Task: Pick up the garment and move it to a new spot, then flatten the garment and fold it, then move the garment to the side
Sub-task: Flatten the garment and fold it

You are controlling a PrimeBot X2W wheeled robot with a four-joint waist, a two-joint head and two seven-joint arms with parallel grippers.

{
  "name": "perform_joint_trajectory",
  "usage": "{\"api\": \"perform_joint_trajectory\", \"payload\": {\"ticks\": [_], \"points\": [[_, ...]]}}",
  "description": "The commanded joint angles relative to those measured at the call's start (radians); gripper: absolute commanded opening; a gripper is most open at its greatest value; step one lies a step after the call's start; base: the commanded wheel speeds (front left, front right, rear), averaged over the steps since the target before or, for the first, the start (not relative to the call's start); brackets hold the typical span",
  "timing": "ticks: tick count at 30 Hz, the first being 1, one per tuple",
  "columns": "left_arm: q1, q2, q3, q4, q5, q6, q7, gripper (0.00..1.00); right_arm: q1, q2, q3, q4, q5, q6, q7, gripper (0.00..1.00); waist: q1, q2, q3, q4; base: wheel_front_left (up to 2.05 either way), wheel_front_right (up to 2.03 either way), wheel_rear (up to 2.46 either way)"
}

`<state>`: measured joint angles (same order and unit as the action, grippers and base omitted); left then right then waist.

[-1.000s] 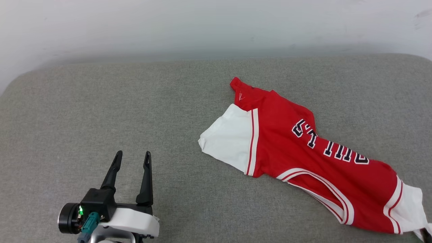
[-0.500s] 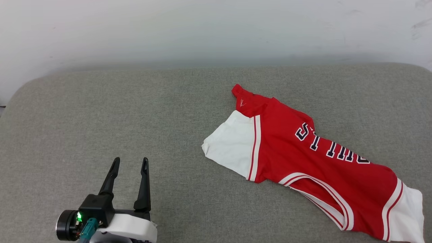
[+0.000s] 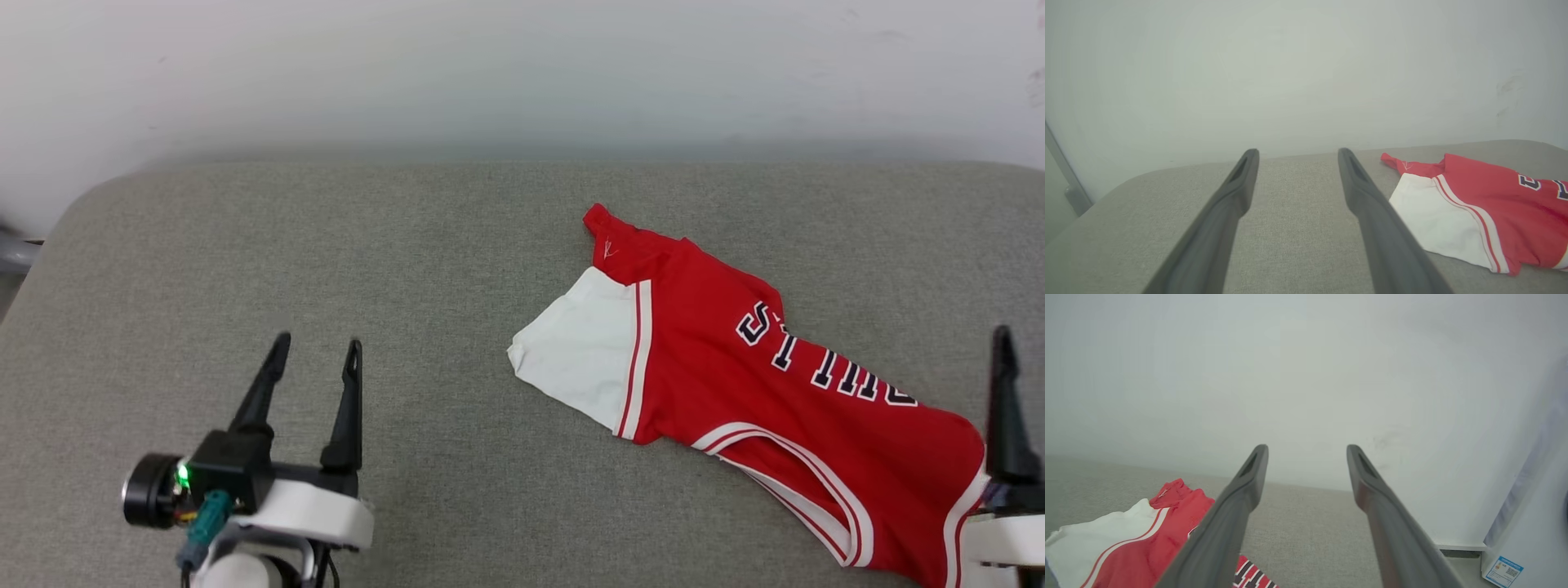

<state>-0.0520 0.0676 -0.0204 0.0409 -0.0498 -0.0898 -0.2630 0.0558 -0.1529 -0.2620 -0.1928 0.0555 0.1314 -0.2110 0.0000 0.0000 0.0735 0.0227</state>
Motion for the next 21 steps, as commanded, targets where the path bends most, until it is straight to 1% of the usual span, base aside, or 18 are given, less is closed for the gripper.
{"api": "perform_joint_trajectory", "payload": {"ticks": [1, 3, 6, 7, 10, 12, 15, 17, 21], "points": [[-0.041, 0.018, -0.001, 0.000, 0.003, -0.012, -0.003, 1.00, -0.013, 0.019, 0.034, 0.004, -0.003, -0.001, -0.014, 1.00, 0.0000, 0.0000, 0.004, 0.001, 0.00, 0.00, 0.00], [-0.082, 0.038, -0.010, 0.007, 0.000, -0.022, -0.003, 1.00, -0.010, 0.039, 0.080, 0.020, -0.003, -0.001, -0.021, 1.00, 0.0000, 0.0000, 0.009, -0.002, 0.00, 0.00, 0.00], [-0.165, 0.070, -0.035, 0.033, -0.021, -0.033, -0.003, 1.00, -0.016, 0.053, 0.148, 0.067, 0.007, -0.001, -0.034, 1.00, 0.0000, 0.0000, 0.024, -0.007, 0.00, 0.00, 0.00], [-0.165, 0.070, -0.035, 0.033, -0.021, -0.033, -0.003, 1.00, -0.016, 0.053, 0.148, 0.067, 0.007, -0.001, -0.034, 1.00, 0.0000, 0.0000, 0.024, -0.007, 0.00, 0.00, 0.00], [-0.259, 0.118, -0.088, 0.090, -0.041, -0.038, -0.003, 1.00, -0.023, 0.061, 0.195, 0.112, 0.011, -0.001, -0.046, 1.00, 0.0000, 0.0000, 0.043, -0.017, 0.00, 0.00, 0.00], [-0.338, 0.156, -0.152, 0.132, -0.072, -0.040, 0.000, 1.00, -0.030, 0.062, 0.223, 0.141, -0.003, -0.001, -0.049, 1.00, 0.0000, 0.0000, 0.057, -0.026, 0.00, 0.00, 0.00], [-0.454, 0.215, -0.267, 0.184, -0.174, -0.040, 0.080, 1.00, -0.048, 0.064, 0.243, 0.176, 0.001, -0.001, -0.053, 1.00, 0.0000, 0.0000, 0.077, -0.042, 0.00, 0.00, 0.00], [-0.523, 0.261, -0.353, 0.214, -0.251, -0.040, 0.186, 1.00, -0.060, 0.062, 0.249, 0.185, -0.003, -0.001, -0.055, 1.00, 0.0000, 0.0000, 0.091, -0.053, 0.00, 0.00, 0.00], [-0.672, 0.329, -0.500, 0.250, -0.429, -0.040, 0.405, 1.00, -0.086, 0.060, 0.256, 0.177, -0.016, -0.001, -0.054, 1.00, 0.0000, 0.0000, 0.121, -0.077, 0.00, 0.00, 0.00]]}}
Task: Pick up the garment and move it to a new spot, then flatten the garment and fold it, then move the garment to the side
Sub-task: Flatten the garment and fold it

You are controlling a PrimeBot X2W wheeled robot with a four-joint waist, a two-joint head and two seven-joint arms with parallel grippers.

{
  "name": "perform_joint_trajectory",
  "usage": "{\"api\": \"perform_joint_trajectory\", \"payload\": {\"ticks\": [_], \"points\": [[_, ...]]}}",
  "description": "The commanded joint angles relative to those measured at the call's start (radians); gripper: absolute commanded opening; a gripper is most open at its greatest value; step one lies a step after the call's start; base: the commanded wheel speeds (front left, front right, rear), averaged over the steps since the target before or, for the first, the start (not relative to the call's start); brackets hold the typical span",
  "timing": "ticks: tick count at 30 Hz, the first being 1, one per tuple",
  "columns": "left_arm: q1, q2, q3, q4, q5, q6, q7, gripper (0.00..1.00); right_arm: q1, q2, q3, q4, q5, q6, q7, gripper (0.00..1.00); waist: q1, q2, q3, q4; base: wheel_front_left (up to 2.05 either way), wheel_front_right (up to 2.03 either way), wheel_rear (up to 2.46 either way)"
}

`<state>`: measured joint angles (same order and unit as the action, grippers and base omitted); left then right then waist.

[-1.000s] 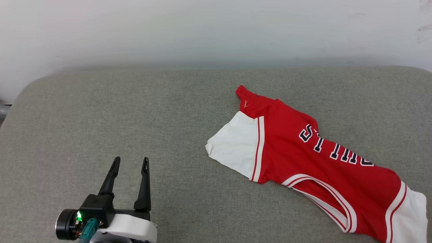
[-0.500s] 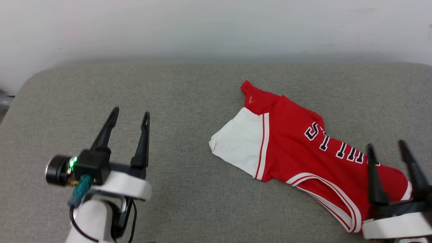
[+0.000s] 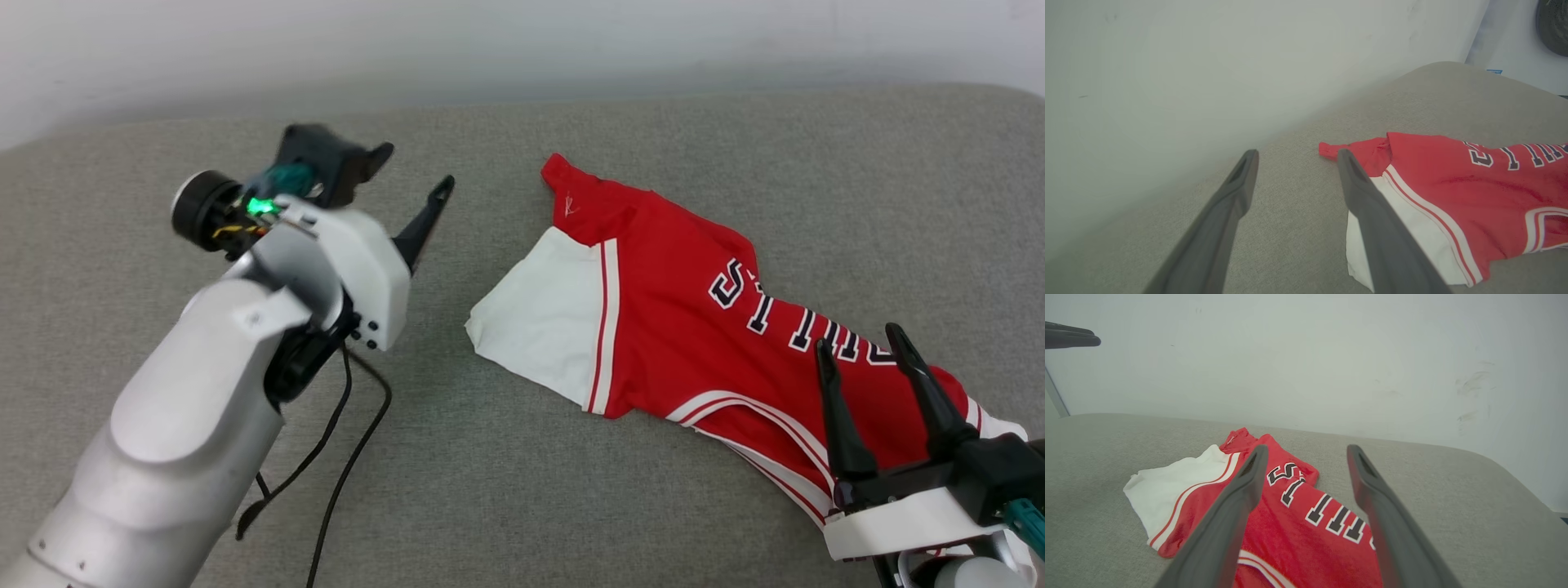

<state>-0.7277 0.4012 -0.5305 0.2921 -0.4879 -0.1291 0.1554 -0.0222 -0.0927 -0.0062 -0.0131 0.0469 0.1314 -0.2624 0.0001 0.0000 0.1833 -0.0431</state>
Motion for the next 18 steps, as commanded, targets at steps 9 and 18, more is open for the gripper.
{"api": "perform_joint_trajectory", "payload": {"ticks": [9, 18], "points": [[-0.207, 0.055, -0.306, 0.034, -0.342, -0.001, 0.472, 1.00, -0.058, 0.008, 0.017, -0.021, -0.040, -0.001, -0.003, 1.00, -0.0001, 0.0000, 0.077, -0.050, 0.00, 0.00, 0.00], [-0.342, 0.096, -0.551, 0.151, -0.358, -0.001, 0.574, 1.00, -0.118, 0.026, 0.047, -0.033, -0.062, -0.001, -0.003, 1.00, -0.0001, 0.0000, 0.159, -0.106, 0.00, 0.00, 0.00]]}}
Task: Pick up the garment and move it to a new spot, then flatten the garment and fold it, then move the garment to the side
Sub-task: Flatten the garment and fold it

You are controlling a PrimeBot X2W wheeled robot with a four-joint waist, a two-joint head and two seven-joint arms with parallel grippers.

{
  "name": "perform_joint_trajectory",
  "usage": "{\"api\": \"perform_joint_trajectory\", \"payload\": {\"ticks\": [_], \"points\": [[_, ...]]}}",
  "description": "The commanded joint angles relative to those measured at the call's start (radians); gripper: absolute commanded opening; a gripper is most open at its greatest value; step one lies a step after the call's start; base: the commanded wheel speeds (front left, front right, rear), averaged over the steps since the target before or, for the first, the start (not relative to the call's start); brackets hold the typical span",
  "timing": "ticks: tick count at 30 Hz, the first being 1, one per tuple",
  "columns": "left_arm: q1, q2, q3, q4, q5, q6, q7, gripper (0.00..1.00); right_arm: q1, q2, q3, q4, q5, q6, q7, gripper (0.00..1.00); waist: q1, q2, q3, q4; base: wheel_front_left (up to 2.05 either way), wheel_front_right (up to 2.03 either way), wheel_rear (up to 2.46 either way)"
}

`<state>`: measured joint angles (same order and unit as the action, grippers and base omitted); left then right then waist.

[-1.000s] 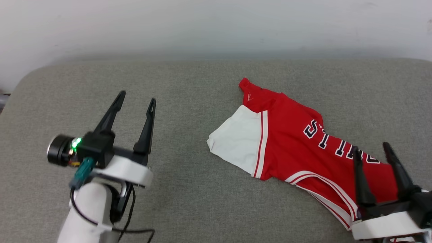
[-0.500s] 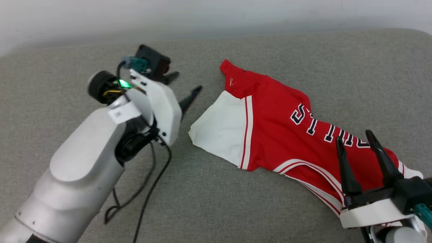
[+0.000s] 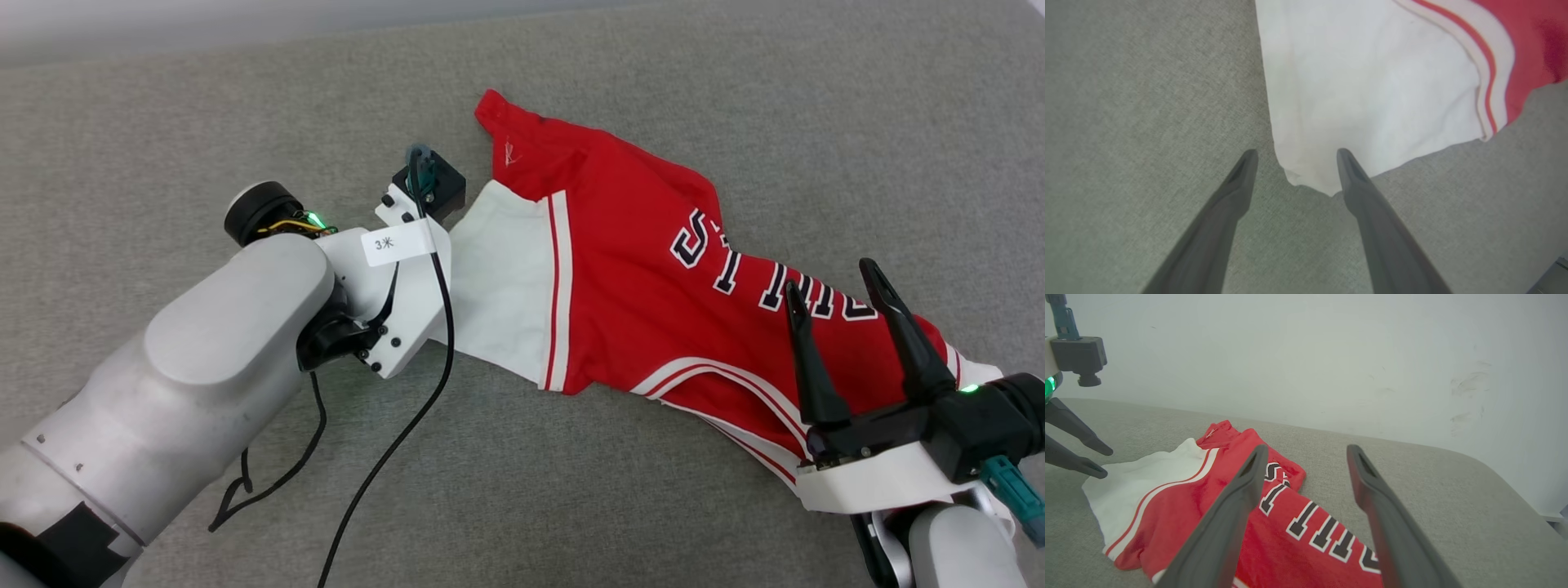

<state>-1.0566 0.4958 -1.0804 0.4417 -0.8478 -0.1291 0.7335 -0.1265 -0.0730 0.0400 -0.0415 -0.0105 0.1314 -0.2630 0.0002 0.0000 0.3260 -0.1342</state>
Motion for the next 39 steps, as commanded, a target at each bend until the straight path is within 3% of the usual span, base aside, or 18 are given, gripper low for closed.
{"api": "perform_joint_trajectory", "payload": {"ticks": [1, 4, 7, 13, 14, 15, 21, 27, 32, 39], "points": [[-0.021, 0.003, -0.020, 0.016, 0.006, -0.001, -0.011, 1.00, -0.018, 0.007, 0.002, -0.006, -0.007, -0.001, -0.002, 1.00, -0.0002, 0.0000, 0.023, -0.019, 0.00, 0.00, 0.00], [-0.016, -0.001, -0.055, 0.073, -0.031, -0.001, -0.033, 1.00, -0.029, 0.012, 0.007, -0.013, -0.011, -0.001, -0.002, 1.00, -0.0002, 0.0000, 0.044, -0.030, 0.00, 0.00, 0.00], [0.004, 0.016, -0.138, 0.109, -0.052, -0.001, 0.010, 1.00, -0.031, 0.015, 0.005, -0.015, -0.014, -0.001, -0.002, 1.00, -0.0002, 0.0000, 0.054, -0.036, 0.00, 0.00, 0.00], [0.012, 0.047, -0.204, 0.084, -0.099, -0.002, 0.043, 1.00, -0.027, 0.019, -0.012, -0.024, -0.024, -0.001, -0.002, 1.00, -0.0002, 0.0000, 0.053, -0.028, 0.00, 0.00, 0.00], [0.009, 0.050, -0.207, 0.077, -0.098, -0.002, 0.034, 0.26, -0.028, 0.020, -0.012, -0.025, -0.024, -0.001, -0.002, 1.00, -0.0002, 0.0000, 0.050, -0.023, 0.00, 0.00, 0.00], [0.007, 0.052, -0.208, 0.074, -0.097, -0.002, 0.014, 0.00, -0.028, 0.020, -0.012, -0.025, -0.027, -0.001, -0.002, 1.00, -0.0002, 0.0000, 0.046, -0.019, 0.00, 0.00, 0.00], [-0.021, 0.060, -0.194, 0.041, -0.142, -0.001, -0.174, 0.00, -0.003, 0.012, -0.016, -0.021, -0.038, -0.001, -0.002, 1.00, -0.0002, 0.0000, -0.001, 0.014, 0.00, 0.00, 0.00], [0.013, 0.149, -0.175, 0.034, -0.185, 0.000, -0.371, 0.00, 0.034, -0.004, -0.039, -0.016, -0.044, -0.001, -0.002, 1.00, -0.0002, 0.0000, -0.062, 0.058, 0.00, 0.00, 0.00], [0.071, 0.234, -0.150, 0.065, -0.239, 0.000, -0.433, 0.00, 0.063, -0.016, -0.052, -0.011, -0.046, -0.001, -0.002, 1.00, -0.0002, 0.0000, -0.096, 0.099, 0.00, 0.00, 0.00], [0.167, 0.309, -0.136, 0.126, -0.292, 0.017, -0.467, 0.00, 0.081, -0.028, -0.055, 0.000, -0.048, -0.001, -0.002, 1.00, -0.0002, 0.0000, -0.117, 0.129, 0.00, 0.00, 0.00]]}}
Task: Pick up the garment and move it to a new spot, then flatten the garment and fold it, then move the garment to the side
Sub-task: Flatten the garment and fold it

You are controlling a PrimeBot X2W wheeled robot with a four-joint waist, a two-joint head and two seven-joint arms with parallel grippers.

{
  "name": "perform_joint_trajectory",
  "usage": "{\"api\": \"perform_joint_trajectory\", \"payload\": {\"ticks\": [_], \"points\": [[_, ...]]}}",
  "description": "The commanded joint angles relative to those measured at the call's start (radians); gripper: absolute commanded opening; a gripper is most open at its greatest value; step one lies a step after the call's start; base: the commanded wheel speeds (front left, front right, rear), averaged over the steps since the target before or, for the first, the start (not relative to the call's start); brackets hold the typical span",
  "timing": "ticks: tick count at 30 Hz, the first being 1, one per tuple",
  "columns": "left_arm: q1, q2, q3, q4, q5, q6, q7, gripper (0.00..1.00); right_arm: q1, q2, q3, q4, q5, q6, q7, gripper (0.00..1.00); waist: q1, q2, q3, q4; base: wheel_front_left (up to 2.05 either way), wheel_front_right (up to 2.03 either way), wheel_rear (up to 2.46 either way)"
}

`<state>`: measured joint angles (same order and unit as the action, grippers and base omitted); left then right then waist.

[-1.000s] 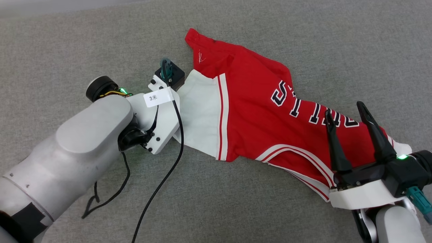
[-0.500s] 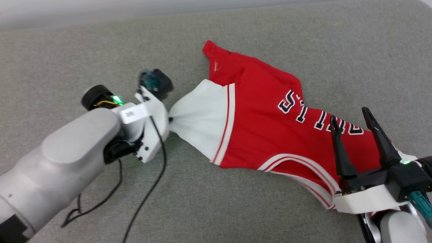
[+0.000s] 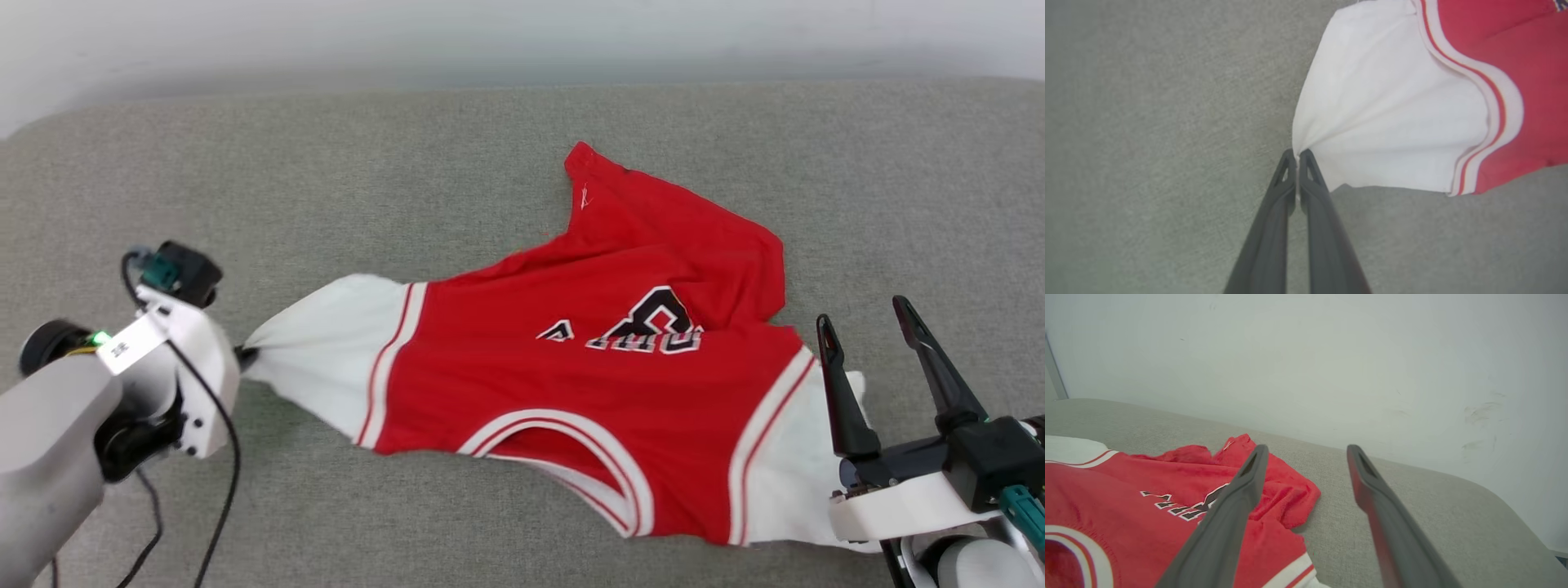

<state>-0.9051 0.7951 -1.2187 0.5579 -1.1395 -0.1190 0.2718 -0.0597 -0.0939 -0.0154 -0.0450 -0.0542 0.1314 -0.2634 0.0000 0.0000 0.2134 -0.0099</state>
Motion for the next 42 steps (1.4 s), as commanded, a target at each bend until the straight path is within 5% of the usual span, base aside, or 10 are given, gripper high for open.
{"api": "perform_joint_trajectory", "payload": {"ticks": [1, 11, 12, 13, 20, 26, 33, 38, 42], "points": [[0.028, 0.016, 0.001, 0.020, -0.006, 0.012, -0.010, 0.00, 0.017, -0.009, -0.001, 0.004, -0.005, -0.001, -0.002, 1.00, 0.0000, 0.0000, -0.007, 0.007, 0.00, 0.00, 0.00], [0.128, -0.020, 0.001, 0.128, -0.041, 0.015, -0.073, 0.00, 0.037, -0.021, -0.016, 0.042, -0.008, -0.001, -0.002, 1.00, 0.0000, 0.0000, -0.034, 0.012, 0.00, 0.00, 0.00], [0.134, -0.032, 0.003, 0.139, -0.039, 0.018, -0.094, 0.44, 0.041, -0.024, -0.021, 0.045, -0.005, -0.001, -0.002, 1.00, 0.0000, 0.0000, -0.044, 0.014, 0.00, 0.00, 0.00], [0.139, -0.042, 0.009, 0.147, -0.035, 0.024, -0.124, 1.00, 0.042, -0.027, -0.027, 0.046, -0.001, -0.001, -0.002, 1.00, 0.0000, 0.0000, -0.052, 0.015, 0.00, 0.00, 0.00], [0.207, -0.079, 0.053, 0.134, 0.006, 0.099, -0.408, 1.00, 0.055, -0.067, -0.082, 0.007, 0.020, -0.001, -0.002, 1.00, 0.0000, 0.0000, -0.121, 0.018, 0.00, 0.00, 0.00], [0.294, -0.090, 0.159, -0.006, 0.077, 0.279, -0.536, 1.00, 0.060, -0.158, -0.102, -0.032, 0.062, -0.001, 0.030, 1.00, 0.0000, 0.0000, -0.160, 0.033, 0.00, 0.00, 0.00], [0.526, -0.105, 0.476, -0.333, 0.327, 0.463, -0.537, 1.00, 0.040, -0.330, -0.015, -0.119, 0.201, -0.001, 0.297, 1.00, 0.0000, 0.0000, -0.173, 0.044, 0.00, 0.00, 0.00], [0.686, -0.157, 0.640, -0.456, 0.474, 0.503, -0.537, 1.00, 0.042, -0.457, 0.097, -0.145, 0.355, -0.001, 0.557, 1.00, 0.0000, 0.0000, -0.167, 0.055, 0.00, 0.00, 0.00], [0.761, -0.201, 0.720, -0.485, 0.548, 0.482, -0.537, 1.00, 0.034, -0.536, 0.179, -0.148, 0.455, -0.001, 0.728, 1.00, 0.0000, 0.0000, -0.157, 0.066, 0.00, 0.00, 0.00]]}}
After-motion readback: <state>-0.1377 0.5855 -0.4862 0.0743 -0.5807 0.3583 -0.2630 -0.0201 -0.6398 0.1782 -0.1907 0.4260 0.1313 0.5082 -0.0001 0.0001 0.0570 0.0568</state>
